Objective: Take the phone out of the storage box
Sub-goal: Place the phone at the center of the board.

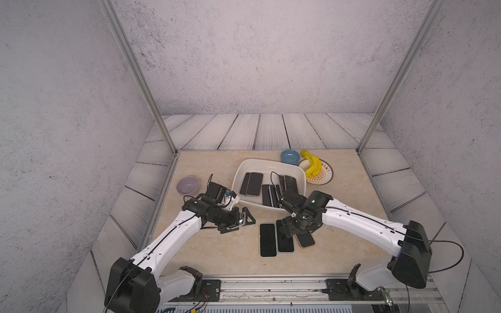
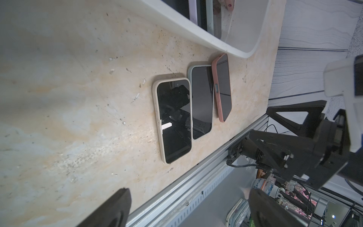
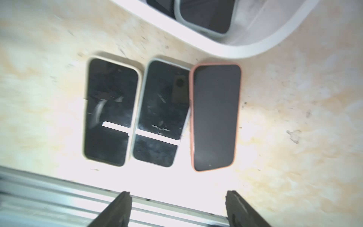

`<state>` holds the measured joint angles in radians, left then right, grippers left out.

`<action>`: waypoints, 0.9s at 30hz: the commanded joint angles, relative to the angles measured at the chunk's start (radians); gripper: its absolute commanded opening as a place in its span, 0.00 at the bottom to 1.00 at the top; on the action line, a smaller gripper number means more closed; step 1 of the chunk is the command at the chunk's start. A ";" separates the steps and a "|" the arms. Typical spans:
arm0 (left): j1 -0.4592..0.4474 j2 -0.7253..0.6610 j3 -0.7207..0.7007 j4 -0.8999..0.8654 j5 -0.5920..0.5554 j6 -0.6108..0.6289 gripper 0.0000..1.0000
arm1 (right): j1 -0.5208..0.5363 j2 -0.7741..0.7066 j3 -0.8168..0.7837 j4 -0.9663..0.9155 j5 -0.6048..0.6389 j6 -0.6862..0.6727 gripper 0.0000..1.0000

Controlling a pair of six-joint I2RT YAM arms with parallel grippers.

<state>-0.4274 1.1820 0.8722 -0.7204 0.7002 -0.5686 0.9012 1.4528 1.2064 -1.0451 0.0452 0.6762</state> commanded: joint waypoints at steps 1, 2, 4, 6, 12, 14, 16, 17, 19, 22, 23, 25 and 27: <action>0.008 0.008 0.030 0.009 -0.007 -0.004 1.00 | -0.047 -0.025 -0.089 0.157 -0.211 -0.021 0.80; 0.007 0.006 0.033 0.006 -0.007 -0.003 1.00 | -0.058 -0.029 -0.112 0.217 -0.260 -0.020 0.79; 0.009 0.005 0.033 -0.002 -0.011 0.001 1.00 | -0.065 -0.016 -0.148 0.293 -0.338 -0.016 0.79; 0.009 -0.002 0.029 -0.006 -0.015 0.000 1.00 | -0.074 0.012 -0.180 0.365 -0.390 -0.014 0.79; 0.009 -0.021 0.027 -0.037 -0.026 0.009 1.00 | -0.113 0.125 -0.180 0.421 -0.407 -0.043 0.79; 0.009 -0.026 0.027 -0.050 -0.029 0.014 1.00 | -0.129 0.160 -0.166 0.401 -0.382 -0.068 0.79; 0.009 -0.031 0.028 -0.063 -0.034 0.020 1.00 | -0.145 0.182 -0.159 0.387 -0.360 -0.087 0.79; 0.009 -0.032 0.028 -0.071 -0.037 0.022 1.00 | -0.154 0.190 -0.159 0.380 -0.347 -0.093 0.79; 0.009 -0.036 0.028 -0.083 -0.042 0.027 1.00 | -0.174 0.202 -0.160 0.369 -0.325 -0.105 0.79; 0.009 -0.039 0.034 -0.098 -0.048 0.034 1.00 | -0.210 0.204 -0.174 0.364 -0.307 -0.118 0.79; 0.009 -0.038 0.036 -0.102 -0.051 0.035 1.00 | -0.223 0.201 -0.177 0.360 -0.302 -0.123 0.79; 0.009 -0.036 0.043 -0.106 -0.054 0.039 1.00 | -0.243 0.190 -0.181 0.353 -0.294 -0.134 0.79; 0.009 -0.031 0.045 -0.104 -0.055 0.039 1.00 | -0.259 0.181 -0.179 0.339 -0.286 -0.145 0.79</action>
<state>-0.4274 1.1580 0.8898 -0.8013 0.6579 -0.5522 0.6621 1.6516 1.0256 -0.6647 -0.2794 0.5648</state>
